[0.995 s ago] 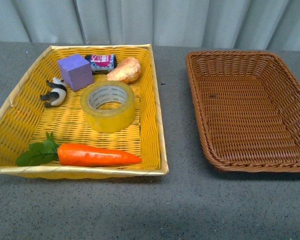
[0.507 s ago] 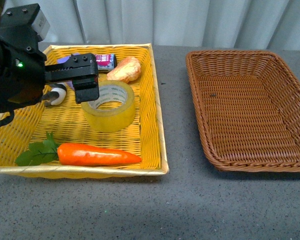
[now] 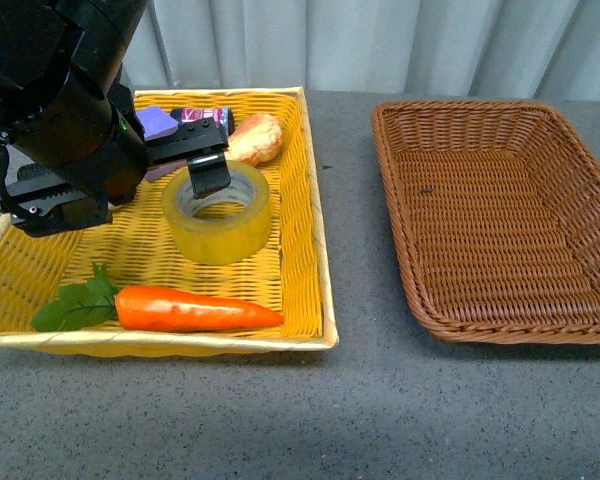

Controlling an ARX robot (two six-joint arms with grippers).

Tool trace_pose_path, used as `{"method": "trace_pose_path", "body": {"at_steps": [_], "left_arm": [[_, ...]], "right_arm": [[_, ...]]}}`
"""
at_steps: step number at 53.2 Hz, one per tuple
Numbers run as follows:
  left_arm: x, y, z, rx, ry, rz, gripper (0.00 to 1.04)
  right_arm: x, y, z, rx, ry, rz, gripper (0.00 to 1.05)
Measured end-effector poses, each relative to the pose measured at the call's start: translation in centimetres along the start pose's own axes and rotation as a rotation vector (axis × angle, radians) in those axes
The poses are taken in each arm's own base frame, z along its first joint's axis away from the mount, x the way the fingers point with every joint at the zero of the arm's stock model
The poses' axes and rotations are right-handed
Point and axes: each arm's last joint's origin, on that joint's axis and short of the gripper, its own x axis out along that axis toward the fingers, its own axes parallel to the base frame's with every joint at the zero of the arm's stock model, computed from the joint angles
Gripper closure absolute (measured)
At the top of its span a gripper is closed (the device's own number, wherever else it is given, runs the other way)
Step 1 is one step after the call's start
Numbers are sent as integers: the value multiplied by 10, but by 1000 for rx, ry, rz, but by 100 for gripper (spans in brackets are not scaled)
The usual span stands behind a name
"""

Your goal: Move tape to another basket

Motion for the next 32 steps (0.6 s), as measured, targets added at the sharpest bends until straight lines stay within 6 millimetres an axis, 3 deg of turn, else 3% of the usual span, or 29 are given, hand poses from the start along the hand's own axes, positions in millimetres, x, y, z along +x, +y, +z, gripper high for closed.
{"method": "trace_pose_path", "body": {"at_steps": [27, 32], "left_arm": [[17, -6, 1, -23, -9, 57, 7], [21, -6, -1, -22, 0, 67, 20]], "right_arm": [[0, 0, 0, 0, 0, 0, 9], [0, 0, 0, 0, 0, 0, 9]]}}
